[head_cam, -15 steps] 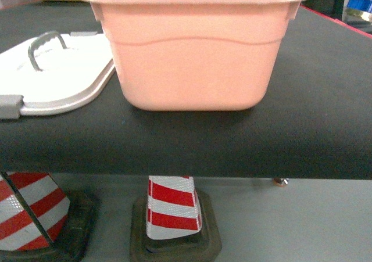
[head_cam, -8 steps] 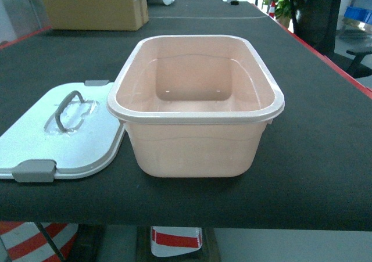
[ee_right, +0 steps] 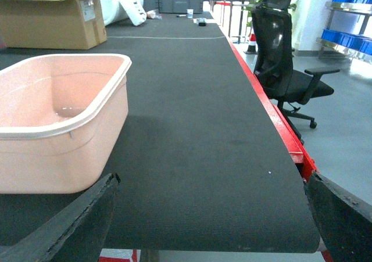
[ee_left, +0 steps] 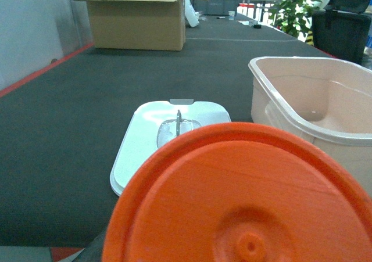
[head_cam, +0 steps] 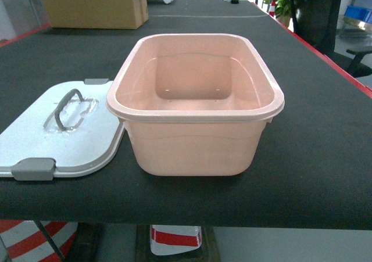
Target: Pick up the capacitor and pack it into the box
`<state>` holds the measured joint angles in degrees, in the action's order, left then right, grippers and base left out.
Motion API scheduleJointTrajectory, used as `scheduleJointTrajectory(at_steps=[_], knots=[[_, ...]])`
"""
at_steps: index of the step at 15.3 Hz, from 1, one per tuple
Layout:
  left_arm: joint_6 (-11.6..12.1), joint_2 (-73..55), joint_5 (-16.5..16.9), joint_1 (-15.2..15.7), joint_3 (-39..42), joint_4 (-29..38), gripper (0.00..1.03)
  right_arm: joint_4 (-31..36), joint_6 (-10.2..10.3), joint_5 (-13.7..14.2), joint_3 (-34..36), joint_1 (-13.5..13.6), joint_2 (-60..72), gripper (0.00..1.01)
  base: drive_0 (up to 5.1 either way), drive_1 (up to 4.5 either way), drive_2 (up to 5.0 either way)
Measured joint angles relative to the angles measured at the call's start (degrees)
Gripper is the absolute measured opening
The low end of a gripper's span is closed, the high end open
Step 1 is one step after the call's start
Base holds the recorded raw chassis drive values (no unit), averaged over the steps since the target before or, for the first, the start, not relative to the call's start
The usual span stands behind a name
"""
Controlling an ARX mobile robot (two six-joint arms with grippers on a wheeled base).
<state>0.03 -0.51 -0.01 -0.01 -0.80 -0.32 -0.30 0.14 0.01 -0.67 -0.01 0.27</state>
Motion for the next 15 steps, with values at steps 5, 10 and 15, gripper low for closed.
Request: scheduleJointTrajectory(at_steps=[5,10,15], knots=[[-0.02,-4.79,-9.46,-5.68,0.02,6.51,0.43,0.0,0.0,0.02,0.0,0.0,0.0,0.98,0.0,0.0,0.0],[-0.68,-50.25,-20.31,-17.2,-9.9,47.91,0.43,0.0,0.0,0.0,0.0,0.0,0.0,0.98,0.0,0.0,0.0],[-0.48,-89.35,-18.16,-22.71,-41.55,49.42,0.43,0.02,0.0,0.0,0.0,0.0,0.0,0.98,0.0,0.0,0.0]])
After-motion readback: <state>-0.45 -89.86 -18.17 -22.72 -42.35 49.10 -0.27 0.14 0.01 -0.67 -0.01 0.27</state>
